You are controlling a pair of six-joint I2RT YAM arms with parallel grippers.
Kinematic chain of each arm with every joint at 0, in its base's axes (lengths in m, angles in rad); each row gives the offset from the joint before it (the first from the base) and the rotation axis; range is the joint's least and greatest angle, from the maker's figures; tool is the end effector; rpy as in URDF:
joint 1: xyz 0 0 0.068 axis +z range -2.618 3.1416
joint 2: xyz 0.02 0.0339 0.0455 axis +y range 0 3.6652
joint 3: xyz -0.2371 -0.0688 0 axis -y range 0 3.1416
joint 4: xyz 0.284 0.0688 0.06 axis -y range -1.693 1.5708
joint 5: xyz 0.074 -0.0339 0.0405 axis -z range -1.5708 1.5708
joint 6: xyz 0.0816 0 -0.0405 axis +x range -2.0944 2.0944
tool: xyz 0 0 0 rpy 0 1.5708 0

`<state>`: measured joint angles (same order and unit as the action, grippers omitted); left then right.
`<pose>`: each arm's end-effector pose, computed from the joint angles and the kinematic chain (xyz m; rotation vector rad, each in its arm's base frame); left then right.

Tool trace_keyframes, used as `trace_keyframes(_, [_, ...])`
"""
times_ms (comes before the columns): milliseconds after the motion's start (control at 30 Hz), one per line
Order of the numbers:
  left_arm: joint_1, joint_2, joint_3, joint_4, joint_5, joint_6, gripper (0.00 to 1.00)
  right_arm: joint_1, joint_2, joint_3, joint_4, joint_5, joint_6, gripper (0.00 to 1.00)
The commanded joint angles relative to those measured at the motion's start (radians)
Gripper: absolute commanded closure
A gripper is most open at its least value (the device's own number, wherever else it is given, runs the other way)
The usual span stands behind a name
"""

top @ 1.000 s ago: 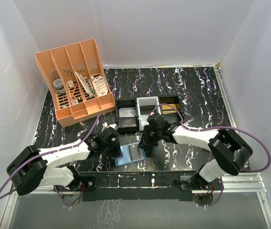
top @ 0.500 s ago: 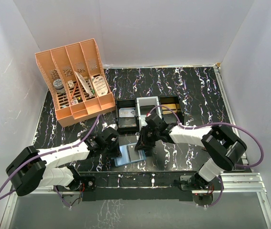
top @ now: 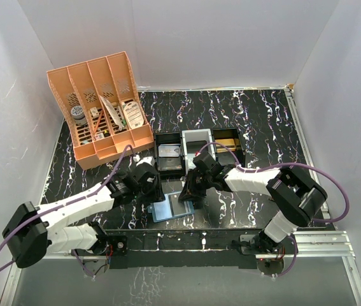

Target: Take the credit cards out of the card holder

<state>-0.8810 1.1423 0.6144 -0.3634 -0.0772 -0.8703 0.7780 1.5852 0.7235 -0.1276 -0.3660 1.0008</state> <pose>0.1924 -0.2233 0.1171 -0.0214 2.5770 -0.6357 0.2191 0.2569 0.0486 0.1618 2.8825 1.0060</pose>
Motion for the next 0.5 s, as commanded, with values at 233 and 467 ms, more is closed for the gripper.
trace_keyframes(233, [-0.005,0.046,-0.048,0.355,0.231,-0.112,0.59,0.007,-0.012,-0.062,-0.041,0.11,0.024,0.84])
trace_keyframes(467, [-0.004,0.079,-0.214,0.548,0.216,-0.257,0.64,0.007,0.006,-0.077,0.001,0.089,0.043,0.84])
